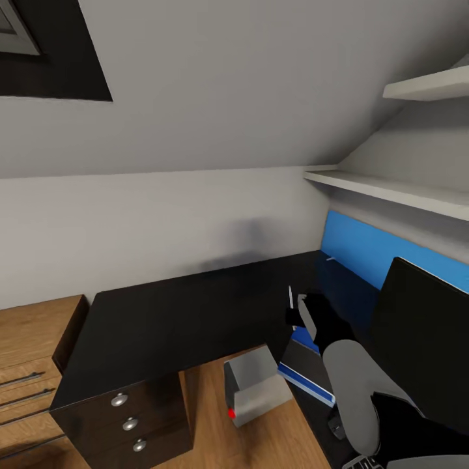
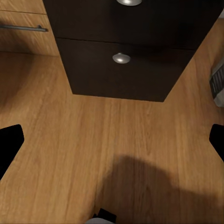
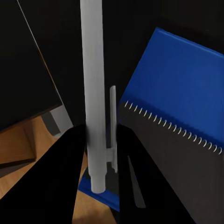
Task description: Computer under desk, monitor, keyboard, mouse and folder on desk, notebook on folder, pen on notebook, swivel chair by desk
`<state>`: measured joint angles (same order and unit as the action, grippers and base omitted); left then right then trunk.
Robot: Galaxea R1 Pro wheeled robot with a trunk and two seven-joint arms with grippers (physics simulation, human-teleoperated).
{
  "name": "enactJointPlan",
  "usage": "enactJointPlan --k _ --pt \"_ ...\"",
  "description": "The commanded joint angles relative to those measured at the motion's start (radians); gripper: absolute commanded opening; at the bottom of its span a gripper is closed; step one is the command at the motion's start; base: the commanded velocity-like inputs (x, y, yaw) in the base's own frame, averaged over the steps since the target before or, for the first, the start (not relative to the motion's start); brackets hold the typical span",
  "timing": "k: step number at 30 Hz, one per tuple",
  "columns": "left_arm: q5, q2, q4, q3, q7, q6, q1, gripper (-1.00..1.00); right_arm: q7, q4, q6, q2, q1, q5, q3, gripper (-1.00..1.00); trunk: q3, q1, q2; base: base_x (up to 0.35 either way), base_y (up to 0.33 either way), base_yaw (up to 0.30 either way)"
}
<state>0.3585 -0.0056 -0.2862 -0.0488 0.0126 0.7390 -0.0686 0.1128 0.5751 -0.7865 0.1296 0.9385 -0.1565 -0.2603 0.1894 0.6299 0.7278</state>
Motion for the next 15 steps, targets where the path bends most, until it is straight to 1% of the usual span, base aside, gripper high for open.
enactJointPlan --k 1,8,11,15 --pt "-0.005 0.000 -0.002 -0.005 0.001 0.000 0.000 1.00 -0.003 0.001 -0.004 0.001 0.000 -0.009 -0.007 -1.00 0.001 0.000 0.001 0.000 -0.006 0.000" --pt "-0.005 0.002 -0.001 -0.005 0.001 -0.001 0.000 1.00 0.001 0.001 -0.011 0.006 -0.003 -0.007 -0.007 -1.00 0.001 0.000 0.001 0.000 -0.003 -0.010" --pt "-0.006 0.002 -0.001 -0.005 0.001 -0.001 0.000 1.00 0.002 -0.004 -0.013 0.010 -0.004 -0.006 -0.007 -1.00 -0.001 0.000 0.001 0.000 -0.001 -0.123" --pt "-0.006 0.002 -0.001 -0.005 0.001 -0.001 0.000 1.00 0.002 -0.016 -0.013 0.011 -0.004 -0.006 -0.007 -1.00 -0.003 0.000 0.001 0.000 0.000 -0.183"
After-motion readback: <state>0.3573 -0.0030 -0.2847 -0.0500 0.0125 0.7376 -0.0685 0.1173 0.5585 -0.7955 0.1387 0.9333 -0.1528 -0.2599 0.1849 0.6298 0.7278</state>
